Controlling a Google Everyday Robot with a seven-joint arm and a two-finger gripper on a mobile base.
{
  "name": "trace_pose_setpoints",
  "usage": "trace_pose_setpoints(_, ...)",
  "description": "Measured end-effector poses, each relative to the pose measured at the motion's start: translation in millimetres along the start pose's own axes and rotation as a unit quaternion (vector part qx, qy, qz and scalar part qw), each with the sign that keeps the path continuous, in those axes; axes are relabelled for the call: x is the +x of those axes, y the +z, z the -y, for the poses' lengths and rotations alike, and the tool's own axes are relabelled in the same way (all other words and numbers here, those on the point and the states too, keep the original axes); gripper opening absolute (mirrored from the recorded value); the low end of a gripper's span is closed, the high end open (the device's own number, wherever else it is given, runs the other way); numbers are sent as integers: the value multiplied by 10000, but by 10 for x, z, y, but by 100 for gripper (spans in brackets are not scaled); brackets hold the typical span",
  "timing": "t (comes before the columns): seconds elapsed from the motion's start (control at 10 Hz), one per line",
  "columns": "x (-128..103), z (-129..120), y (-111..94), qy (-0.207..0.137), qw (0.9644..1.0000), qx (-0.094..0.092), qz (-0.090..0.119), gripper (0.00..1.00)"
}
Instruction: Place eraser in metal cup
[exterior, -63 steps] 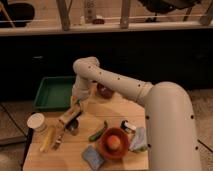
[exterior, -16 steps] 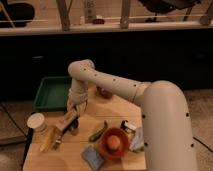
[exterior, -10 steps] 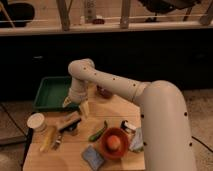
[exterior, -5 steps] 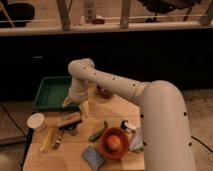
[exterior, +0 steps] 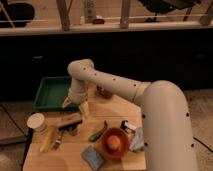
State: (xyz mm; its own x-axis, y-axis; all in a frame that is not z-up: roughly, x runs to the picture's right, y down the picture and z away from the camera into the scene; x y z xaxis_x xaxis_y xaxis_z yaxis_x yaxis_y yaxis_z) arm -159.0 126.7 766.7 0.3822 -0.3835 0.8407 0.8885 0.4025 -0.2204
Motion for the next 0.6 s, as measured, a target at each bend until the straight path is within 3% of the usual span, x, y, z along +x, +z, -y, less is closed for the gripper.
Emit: trace_pose_setpoints(0.6, -5, -4, -11, -10, 10000, 24, -17, 80)
